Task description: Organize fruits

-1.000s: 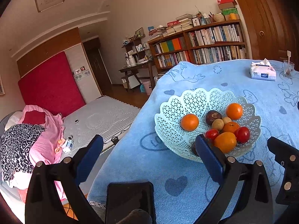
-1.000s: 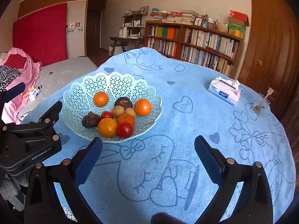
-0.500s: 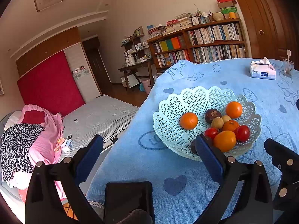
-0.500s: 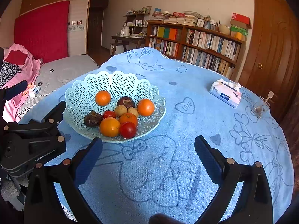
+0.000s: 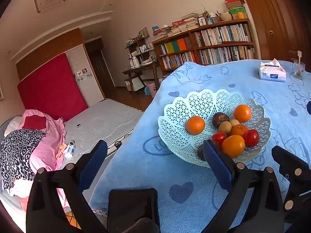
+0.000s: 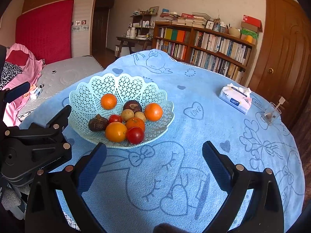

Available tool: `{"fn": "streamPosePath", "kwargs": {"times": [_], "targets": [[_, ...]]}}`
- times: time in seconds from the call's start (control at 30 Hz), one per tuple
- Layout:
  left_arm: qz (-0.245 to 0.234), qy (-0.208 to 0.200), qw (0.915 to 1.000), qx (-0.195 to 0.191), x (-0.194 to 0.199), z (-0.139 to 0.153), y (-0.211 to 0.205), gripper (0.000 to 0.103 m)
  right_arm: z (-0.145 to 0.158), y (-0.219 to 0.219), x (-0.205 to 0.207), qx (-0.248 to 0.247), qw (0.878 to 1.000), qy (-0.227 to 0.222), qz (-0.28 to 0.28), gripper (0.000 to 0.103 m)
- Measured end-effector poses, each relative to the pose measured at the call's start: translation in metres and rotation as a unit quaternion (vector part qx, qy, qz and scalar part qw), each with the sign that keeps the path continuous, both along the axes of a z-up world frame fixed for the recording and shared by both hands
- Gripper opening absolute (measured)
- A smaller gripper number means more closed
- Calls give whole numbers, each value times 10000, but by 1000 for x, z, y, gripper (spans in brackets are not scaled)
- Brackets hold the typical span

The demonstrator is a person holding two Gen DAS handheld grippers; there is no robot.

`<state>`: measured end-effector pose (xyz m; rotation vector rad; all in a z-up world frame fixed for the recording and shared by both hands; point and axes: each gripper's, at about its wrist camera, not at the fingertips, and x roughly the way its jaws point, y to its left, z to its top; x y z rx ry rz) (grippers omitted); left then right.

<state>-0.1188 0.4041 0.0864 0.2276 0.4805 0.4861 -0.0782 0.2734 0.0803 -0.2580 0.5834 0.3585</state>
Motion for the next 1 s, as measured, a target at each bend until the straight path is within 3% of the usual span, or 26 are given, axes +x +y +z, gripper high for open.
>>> {"fn": "streamPosePath", "kwargs": {"times": [0.63,1.0], "targets": [[-21,16,10000,29,2,-9,-1,100,-4,-2,2,58,10000,1,-56,98],[-45,70,10000,29,0,-7,-7,100,-11,-24,14,66,9987,353,-375,98]]}}
